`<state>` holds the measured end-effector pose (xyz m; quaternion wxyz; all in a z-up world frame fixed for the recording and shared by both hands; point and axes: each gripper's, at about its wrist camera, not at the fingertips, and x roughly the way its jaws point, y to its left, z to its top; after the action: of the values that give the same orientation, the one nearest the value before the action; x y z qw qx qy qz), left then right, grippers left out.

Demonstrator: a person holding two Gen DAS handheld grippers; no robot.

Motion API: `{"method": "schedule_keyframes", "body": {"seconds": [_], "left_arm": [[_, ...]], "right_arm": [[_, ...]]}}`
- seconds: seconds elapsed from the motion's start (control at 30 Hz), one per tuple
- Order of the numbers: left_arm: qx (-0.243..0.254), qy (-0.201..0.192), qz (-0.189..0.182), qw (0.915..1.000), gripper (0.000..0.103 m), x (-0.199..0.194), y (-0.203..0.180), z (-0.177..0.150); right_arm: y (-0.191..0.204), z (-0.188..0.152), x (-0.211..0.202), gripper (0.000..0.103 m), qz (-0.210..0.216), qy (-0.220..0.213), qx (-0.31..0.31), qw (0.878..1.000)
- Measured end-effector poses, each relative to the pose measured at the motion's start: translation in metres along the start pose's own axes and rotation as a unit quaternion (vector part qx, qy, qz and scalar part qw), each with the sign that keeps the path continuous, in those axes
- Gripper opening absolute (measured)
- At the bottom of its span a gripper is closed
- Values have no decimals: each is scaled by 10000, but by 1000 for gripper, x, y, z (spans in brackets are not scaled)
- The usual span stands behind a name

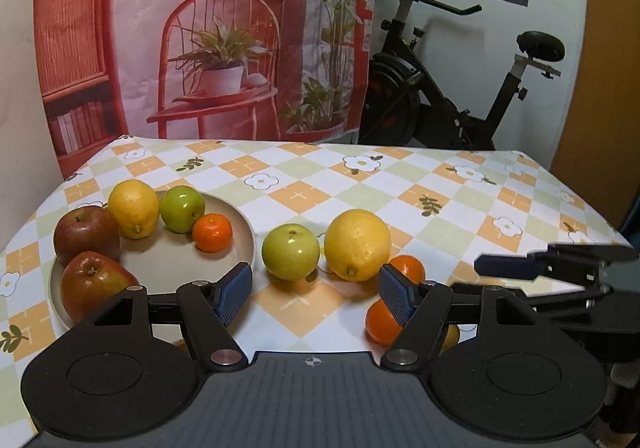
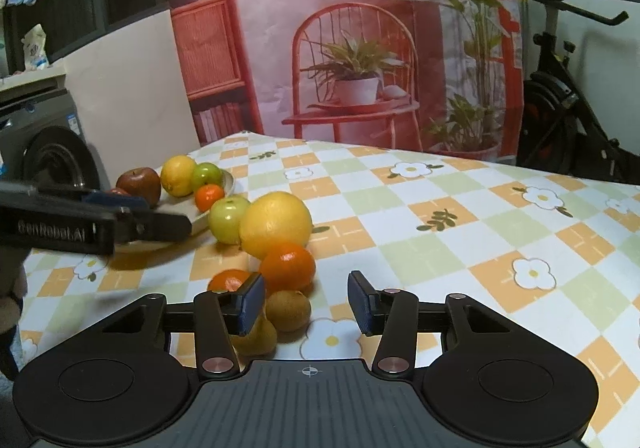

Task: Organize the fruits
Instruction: 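Move the left gripper toward the loose fruit while the right gripper grasps a small brown kiwi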

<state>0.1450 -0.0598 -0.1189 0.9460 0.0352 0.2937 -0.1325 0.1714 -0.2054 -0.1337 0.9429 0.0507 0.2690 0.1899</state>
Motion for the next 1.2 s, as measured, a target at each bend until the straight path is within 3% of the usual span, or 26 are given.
{"method": "schedule_keyframes", "body": {"seconds": [0.47,1.2], "left_arm": [[39,82,-126,9999,72,4,-3,-5],[146,269,-185,9994,72,9,-2,-10]], "right_arm": [[-9,0,10,35,11,44,179,9998],[-7,-4,17,30,402,350,181,9984]]}}
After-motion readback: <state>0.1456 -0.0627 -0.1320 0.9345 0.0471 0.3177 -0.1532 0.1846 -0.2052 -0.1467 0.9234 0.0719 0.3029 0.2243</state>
